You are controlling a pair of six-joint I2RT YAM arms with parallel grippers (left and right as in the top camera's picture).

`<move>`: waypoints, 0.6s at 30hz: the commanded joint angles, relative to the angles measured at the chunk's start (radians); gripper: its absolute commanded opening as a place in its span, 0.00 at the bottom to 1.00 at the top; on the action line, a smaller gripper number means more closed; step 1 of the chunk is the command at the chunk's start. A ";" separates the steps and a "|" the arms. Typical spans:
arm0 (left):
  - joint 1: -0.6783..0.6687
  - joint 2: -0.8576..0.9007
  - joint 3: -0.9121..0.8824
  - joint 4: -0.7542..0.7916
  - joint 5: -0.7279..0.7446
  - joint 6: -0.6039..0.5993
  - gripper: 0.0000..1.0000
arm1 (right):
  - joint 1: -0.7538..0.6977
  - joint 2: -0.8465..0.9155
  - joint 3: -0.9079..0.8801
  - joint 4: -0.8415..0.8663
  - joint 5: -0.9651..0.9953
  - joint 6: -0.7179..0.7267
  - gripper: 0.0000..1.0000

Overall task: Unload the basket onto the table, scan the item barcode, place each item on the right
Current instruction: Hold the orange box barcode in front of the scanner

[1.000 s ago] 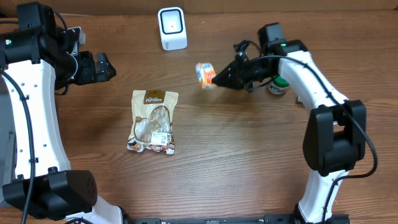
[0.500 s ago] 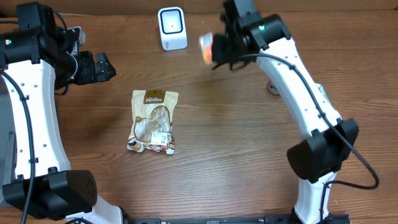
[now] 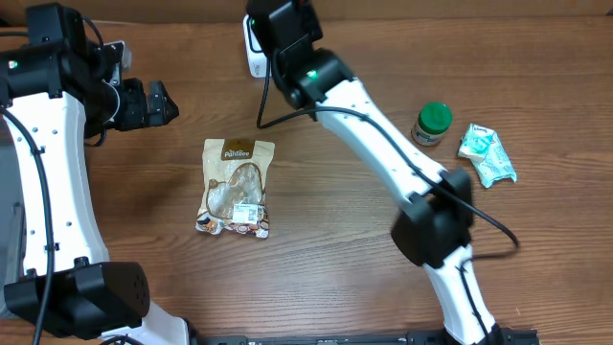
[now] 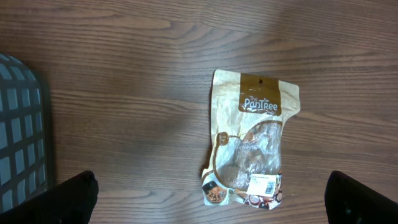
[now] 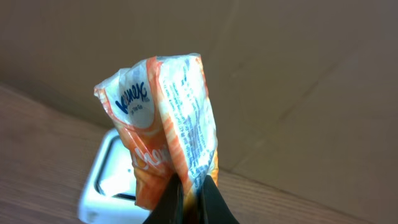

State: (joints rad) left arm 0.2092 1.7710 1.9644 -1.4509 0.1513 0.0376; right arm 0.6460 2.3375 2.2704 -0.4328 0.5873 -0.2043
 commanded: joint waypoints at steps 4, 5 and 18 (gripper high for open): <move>-0.007 -0.010 0.014 0.001 -0.003 0.029 0.99 | -0.008 0.143 0.007 0.136 0.018 -0.308 0.04; -0.007 -0.010 0.014 0.001 -0.003 0.029 1.00 | -0.008 0.154 0.007 0.164 0.018 -0.330 0.04; -0.007 -0.010 0.014 0.001 -0.003 0.029 1.00 | -0.032 0.277 0.006 0.377 -0.092 -0.614 0.04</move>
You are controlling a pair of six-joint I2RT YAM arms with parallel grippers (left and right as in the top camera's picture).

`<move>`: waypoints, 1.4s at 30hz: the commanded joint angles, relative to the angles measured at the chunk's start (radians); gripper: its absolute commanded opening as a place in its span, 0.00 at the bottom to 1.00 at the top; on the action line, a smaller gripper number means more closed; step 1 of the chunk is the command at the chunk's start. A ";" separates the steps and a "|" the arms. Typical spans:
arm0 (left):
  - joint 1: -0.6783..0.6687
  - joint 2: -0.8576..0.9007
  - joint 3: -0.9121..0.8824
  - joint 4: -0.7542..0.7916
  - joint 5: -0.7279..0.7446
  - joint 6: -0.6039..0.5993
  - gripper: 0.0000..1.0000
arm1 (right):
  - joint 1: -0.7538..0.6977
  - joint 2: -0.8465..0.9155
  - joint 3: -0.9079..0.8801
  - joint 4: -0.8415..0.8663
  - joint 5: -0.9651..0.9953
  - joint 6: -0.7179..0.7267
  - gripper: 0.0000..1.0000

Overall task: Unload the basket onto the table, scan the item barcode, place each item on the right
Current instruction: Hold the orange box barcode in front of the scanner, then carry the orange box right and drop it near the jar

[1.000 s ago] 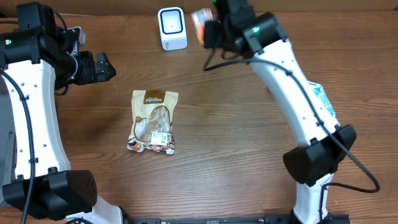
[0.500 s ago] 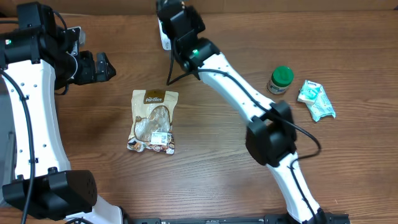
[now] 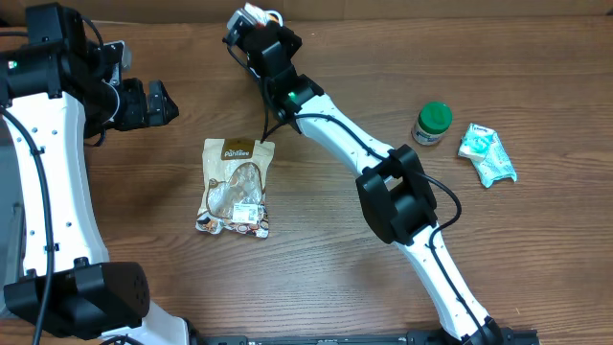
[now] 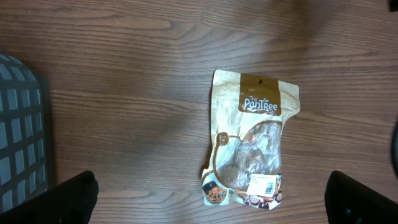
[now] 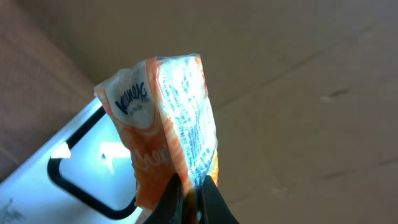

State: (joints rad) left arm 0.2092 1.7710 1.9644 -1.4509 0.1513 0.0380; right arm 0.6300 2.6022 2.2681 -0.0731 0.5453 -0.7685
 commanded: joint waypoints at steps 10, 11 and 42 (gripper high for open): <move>-0.007 -0.010 0.014 0.001 -0.003 0.028 0.99 | -0.055 0.013 0.009 0.063 -0.082 -0.052 0.04; -0.007 -0.010 0.014 0.001 -0.003 0.028 0.99 | -0.059 0.013 0.009 0.063 -0.087 -0.053 0.04; -0.007 -0.010 0.014 0.001 -0.003 0.028 1.00 | -0.018 -0.461 0.010 -0.691 -0.206 0.592 0.04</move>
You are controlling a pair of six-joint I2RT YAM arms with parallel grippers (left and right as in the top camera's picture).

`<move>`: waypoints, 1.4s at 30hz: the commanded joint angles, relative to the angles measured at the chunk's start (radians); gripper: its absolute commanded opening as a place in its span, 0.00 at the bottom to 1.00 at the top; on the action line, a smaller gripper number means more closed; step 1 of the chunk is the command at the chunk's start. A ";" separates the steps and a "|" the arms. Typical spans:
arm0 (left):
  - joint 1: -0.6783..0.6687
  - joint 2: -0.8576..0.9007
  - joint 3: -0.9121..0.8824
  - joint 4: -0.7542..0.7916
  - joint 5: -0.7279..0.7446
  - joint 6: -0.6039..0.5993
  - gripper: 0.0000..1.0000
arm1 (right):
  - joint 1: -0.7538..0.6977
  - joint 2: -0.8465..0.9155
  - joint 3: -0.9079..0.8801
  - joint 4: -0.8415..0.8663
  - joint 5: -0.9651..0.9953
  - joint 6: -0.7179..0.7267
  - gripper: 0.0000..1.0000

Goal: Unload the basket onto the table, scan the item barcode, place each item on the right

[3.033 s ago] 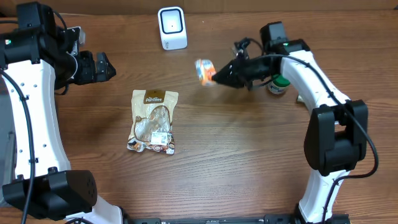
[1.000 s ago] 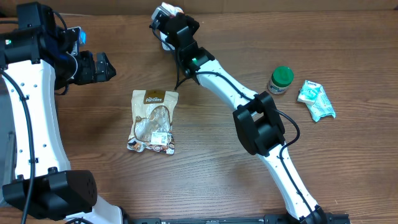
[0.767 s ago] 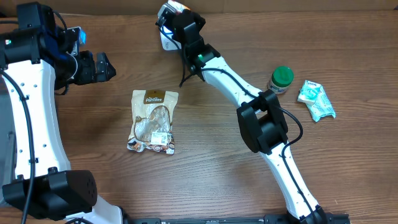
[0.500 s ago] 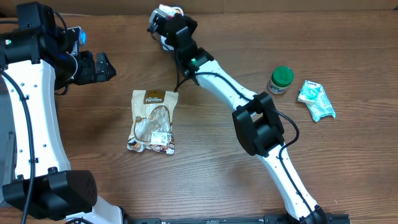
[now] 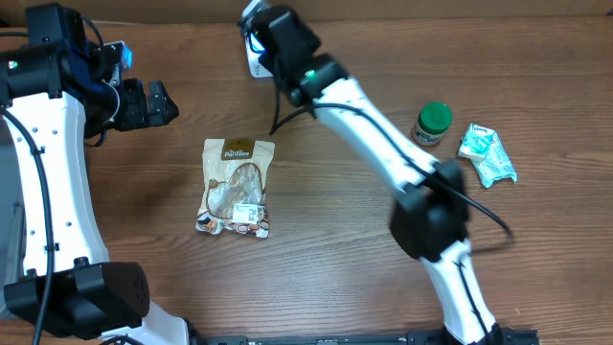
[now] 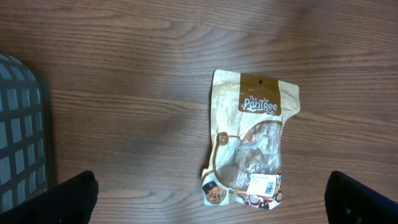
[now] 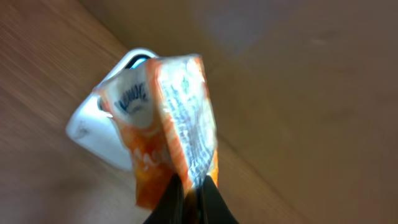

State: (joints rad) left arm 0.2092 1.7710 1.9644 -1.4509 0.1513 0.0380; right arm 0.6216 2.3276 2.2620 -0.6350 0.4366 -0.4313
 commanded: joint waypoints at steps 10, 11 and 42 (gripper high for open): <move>-0.007 -0.010 0.014 0.001 -0.003 0.028 0.99 | -0.232 -0.271 -0.066 -0.887 -0.353 0.409 0.04; -0.007 -0.010 0.014 0.001 -0.003 0.028 0.99 | -0.256 -0.267 -0.098 -0.899 -0.353 0.409 0.04; -0.007 -0.010 0.014 0.001 -0.003 0.028 0.99 | -0.576 -0.263 -0.359 -0.853 -0.440 0.469 1.00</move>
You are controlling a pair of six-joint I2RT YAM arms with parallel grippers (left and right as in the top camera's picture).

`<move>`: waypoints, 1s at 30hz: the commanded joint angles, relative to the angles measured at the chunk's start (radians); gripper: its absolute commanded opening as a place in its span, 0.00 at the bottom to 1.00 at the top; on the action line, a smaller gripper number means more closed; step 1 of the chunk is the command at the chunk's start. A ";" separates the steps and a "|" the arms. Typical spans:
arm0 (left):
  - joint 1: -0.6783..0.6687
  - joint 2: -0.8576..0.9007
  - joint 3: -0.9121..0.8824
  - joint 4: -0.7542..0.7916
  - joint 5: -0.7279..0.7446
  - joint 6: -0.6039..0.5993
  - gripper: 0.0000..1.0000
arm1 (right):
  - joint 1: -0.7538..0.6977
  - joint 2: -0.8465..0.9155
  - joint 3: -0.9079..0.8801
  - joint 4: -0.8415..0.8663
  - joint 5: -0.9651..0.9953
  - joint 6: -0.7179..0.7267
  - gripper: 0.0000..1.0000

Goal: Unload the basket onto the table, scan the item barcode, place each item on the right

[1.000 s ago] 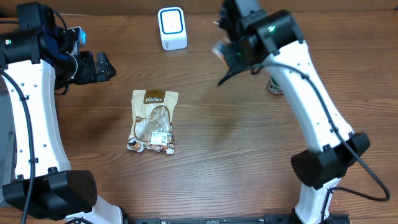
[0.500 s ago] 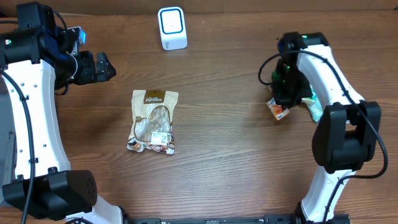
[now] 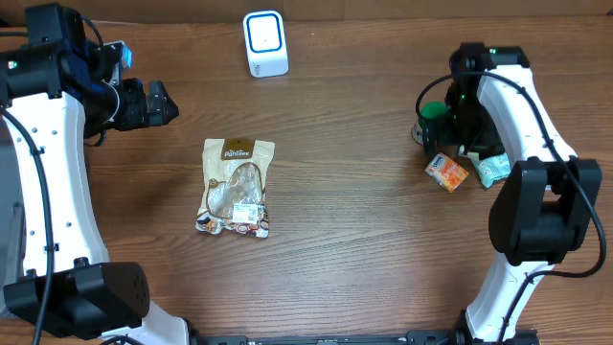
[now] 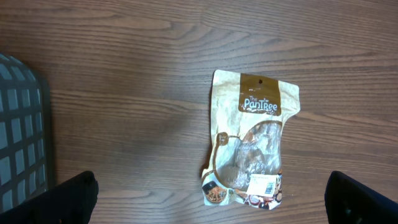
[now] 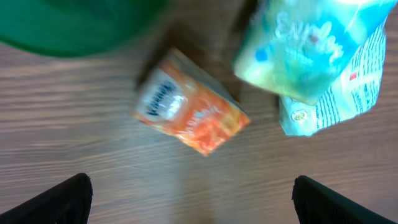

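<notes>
The orange Kleenex tissue pack [image 3: 446, 172] lies flat on the wood table at the right. It also shows in the right wrist view [image 5: 189, 118]. My right gripper [image 5: 202, 205] hangs open just above it, holding nothing. The white barcode scanner [image 3: 265, 43] stands at the far edge, well away from both arms. My left gripper [image 3: 158, 103] is open at the far left, high over the table. A brown Pantree snack bag [image 4: 252, 146] lies beneath it, also visible from overhead [image 3: 237, 187].
A green-lidded jar [image 3: 436, 115] stands right behind the tissue pack, partly hidden by my right arm. A teal packet [image 3: 493, 168] lies to the pack's right. A grey mesh basket [image 4: 22, 137] sits at the table's left edge.
My right gripper was shut on the orange tissue pack by the scanner. Now it is open at the right side, and the pack lies on the table beside the jar. The left arm has not moved.
My right gripper held the tissue pack up in front of the scanner at the far edge, then turned closer to it, then still beside it. Now the pack rests at the right among the jar and teal packet, released. The snack bag never moved.
</notes>
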State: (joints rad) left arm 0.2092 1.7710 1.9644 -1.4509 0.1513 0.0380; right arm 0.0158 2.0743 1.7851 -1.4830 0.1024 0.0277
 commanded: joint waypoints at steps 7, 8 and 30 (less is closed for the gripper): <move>-0.007 -0.010 0.014 0.001 -0.003 0.028 1.00 | 0.100 -0.009 0.225 0.086 -0.616 0.010 1.00; -0.007 -0.010 0.014 0.001 -0.003 0.028 1.00 | 0.113 -0.004 0.221 0.120 -0.692 0.010 1.00; -0.007 -0.010 0.014 0.001 -0.003 0.028 1.00 | 0.422 0.004 -0.093 0.263 -0.554 0.108 0.86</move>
State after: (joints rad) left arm 0.2092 1.7710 1.9644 -1.4509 0.1516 0.0380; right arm 0.4400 2.0750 1.7416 -1.2629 -0.3977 0.0814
